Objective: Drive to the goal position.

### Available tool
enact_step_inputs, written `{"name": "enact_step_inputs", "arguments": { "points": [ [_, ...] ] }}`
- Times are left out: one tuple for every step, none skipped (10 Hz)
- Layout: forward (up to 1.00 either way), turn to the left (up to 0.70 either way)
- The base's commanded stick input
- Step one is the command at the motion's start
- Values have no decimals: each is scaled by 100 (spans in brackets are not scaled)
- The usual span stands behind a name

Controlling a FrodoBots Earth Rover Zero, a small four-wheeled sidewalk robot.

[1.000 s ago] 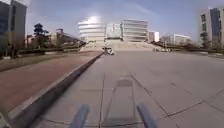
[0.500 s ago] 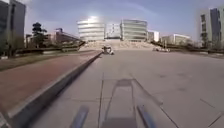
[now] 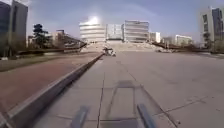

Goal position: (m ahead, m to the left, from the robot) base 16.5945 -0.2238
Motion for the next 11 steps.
{"name": "enact_step_inputs", "arguments": {
  "points": [
    [70, -14],
    [70, -14],
    [70, -14],
    [70, -14],
    [70, -14],
    [70, -14],
    [70, -14],
    [70, -14],
    [70, -14],
    [70, -11],
    [70, 0]
  ]
}}
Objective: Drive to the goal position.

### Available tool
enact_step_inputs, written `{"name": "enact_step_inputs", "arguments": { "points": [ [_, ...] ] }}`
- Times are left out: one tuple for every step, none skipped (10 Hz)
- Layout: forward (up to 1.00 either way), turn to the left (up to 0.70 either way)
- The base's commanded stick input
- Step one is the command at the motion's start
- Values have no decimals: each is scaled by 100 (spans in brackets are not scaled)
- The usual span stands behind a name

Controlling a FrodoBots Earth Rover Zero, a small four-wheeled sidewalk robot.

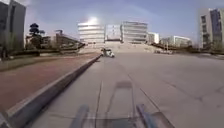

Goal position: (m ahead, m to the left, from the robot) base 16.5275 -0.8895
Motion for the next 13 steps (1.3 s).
{"name": "enact_step_inputs", "arguments": {
  "points": [
    [70, 0],
    [70, 0],
    [70, 0],
    [70, 0],
    [70, 0],
    [70, 0],
    [70, 0],
    [70, 0],
    [70, 0],
    [70, 0],
    [70, 0],
    [70, 0],
    [70, 0]
  ]
}}
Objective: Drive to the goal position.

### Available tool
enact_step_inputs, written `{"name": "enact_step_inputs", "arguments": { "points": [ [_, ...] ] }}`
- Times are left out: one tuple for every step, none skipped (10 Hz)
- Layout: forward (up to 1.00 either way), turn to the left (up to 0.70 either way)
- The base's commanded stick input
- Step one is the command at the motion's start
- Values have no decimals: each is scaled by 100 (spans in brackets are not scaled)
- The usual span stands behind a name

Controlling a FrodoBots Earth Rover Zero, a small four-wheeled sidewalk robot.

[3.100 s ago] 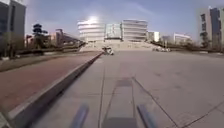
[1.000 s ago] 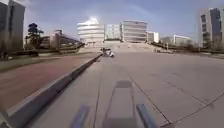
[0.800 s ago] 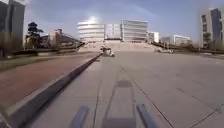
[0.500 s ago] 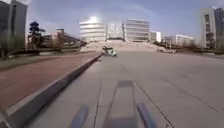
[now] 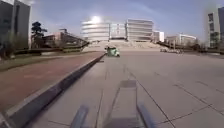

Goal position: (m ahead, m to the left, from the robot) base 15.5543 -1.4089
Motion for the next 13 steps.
{"name": "enact_step_inputs", "arguments": {
  "points": [
    [70, 0],
    [70, 0],
    [70, -2],
    [70, -14],
    [70, -14],
    [70, -14],
    [70, -14],
    [70, -14],
    [70, -14],
    [70, -14],
    [70, -14],
    [70, -14],
    [70, -14]
  ]
}}
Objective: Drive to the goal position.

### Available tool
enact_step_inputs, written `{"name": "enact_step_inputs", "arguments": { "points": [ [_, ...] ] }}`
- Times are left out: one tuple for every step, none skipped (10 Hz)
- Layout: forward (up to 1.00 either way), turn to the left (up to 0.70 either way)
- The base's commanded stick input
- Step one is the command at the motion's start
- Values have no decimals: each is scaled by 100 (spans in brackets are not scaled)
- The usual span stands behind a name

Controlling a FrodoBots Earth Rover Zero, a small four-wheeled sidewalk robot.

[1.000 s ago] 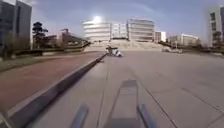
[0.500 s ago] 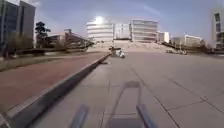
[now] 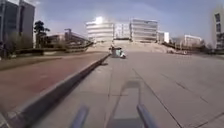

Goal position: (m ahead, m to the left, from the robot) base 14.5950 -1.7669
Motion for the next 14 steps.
{"name": "enact_step_inputs", "arguments": {
  "points": [
    [70, -14],
    [70, -14],
    [70, -14],
    [70, -14],
    [70, -14],
    [70, -14],
    [70, -14],
    [70, -14],
    [70, -14],
    [70, -14],
    [70, -14],
    [70, -14],
    [70, -14],
    [70, -14]
  ]
}}
